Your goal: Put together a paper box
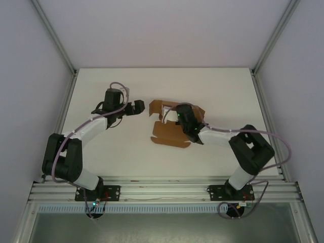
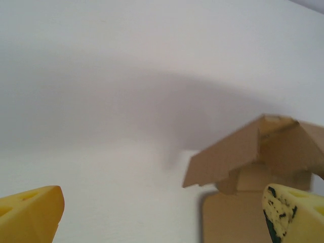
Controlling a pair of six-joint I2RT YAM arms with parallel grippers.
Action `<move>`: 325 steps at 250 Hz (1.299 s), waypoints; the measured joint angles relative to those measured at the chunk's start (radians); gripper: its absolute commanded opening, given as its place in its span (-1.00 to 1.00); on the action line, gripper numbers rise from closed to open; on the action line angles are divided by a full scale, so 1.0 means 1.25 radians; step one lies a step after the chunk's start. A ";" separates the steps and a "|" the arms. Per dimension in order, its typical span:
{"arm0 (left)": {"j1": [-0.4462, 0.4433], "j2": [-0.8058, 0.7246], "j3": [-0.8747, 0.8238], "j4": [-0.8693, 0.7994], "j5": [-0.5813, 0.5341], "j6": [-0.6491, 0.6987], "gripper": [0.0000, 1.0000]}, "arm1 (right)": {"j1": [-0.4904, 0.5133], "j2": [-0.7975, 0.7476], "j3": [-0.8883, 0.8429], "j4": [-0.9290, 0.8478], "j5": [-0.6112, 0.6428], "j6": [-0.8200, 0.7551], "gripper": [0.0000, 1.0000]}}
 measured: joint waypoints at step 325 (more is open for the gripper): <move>-0.115 0.228 -0.042 0.334 0.132 0.154 0.37 | 0.053 0.047 -0.063 0.182 0.089 0.004 -1.00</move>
